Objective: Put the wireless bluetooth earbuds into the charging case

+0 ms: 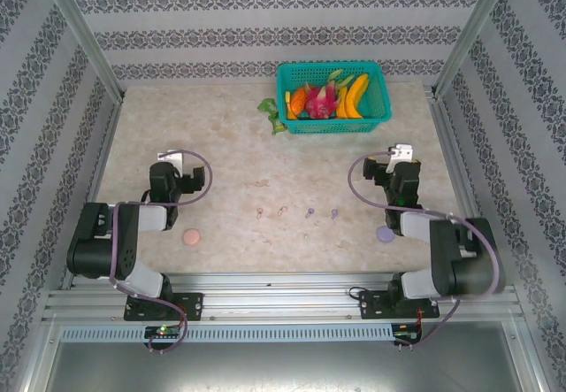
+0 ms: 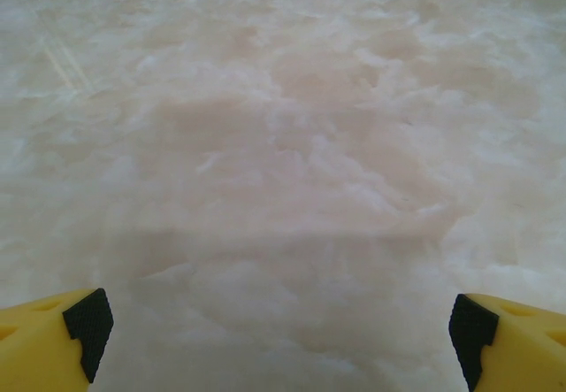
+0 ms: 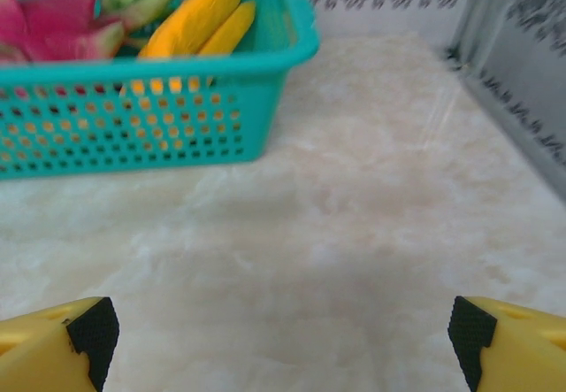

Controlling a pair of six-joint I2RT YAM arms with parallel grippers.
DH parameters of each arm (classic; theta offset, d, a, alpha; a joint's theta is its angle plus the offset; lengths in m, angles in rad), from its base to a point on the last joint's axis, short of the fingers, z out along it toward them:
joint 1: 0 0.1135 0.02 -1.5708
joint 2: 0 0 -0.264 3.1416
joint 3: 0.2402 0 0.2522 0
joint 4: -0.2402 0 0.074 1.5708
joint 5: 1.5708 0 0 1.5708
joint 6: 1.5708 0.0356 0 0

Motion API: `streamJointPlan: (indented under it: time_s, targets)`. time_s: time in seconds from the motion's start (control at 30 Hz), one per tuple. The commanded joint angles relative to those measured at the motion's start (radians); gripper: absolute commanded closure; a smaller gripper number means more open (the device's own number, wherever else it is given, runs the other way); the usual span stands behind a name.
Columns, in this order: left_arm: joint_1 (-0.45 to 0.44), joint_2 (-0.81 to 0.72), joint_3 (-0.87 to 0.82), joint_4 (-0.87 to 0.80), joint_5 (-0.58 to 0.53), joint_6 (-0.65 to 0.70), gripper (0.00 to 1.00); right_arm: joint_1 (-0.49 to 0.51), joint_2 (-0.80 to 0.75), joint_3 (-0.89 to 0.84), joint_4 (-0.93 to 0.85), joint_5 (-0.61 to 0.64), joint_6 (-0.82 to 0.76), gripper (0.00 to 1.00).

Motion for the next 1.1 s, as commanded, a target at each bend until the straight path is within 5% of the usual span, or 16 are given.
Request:
streamJointPlan:
  time_s: [0.0,0.17,0.23,0.4,0.5,0.77,1.07]
  targets:
    - [-0.005,-0.049,0.175,-0.309,-0.114,-0.045,0.00,0.025,-0.103,0.058,-0.135,0.074,0.021,0.02]
    - [-0.005,-0.055,0.325,-0.582,-0.133,-0.150,0.00,-0.002,-0.205,0.146,-0.335,0.056,0.449,0.02]
    - [-0.004,-0.071,0.370,-0.674,-0.114,-0.201,0.00,-0.031,-0.213,0.209,-0.438,-0.051,0.545,0.02]
    - [-0.006,-0.115,0.436,-0.862,-0.049,-0.340,0.00,-0.023,-0.176,0.367,-0.622,-0.268,0.523,0.02]
    - [-0.007,-0.131,0.454,-0.961,-0.017,-0.419,0.00,0.003,-0.155,0.450,-0.782,-0.285,0.519,0.07]
    - [-0.026,-0.175,0.428,-1.059,0.115,-0.552,0.00,0.142,-0.112,0.535,-1.144,-0.188,0.549,0.16]
    - [-0.084,-0.221,0.408,-1.184,0.086,-0.594,0.00,0.398,-0.030,0.567,-1.243,-0.119,0.539,0.19]
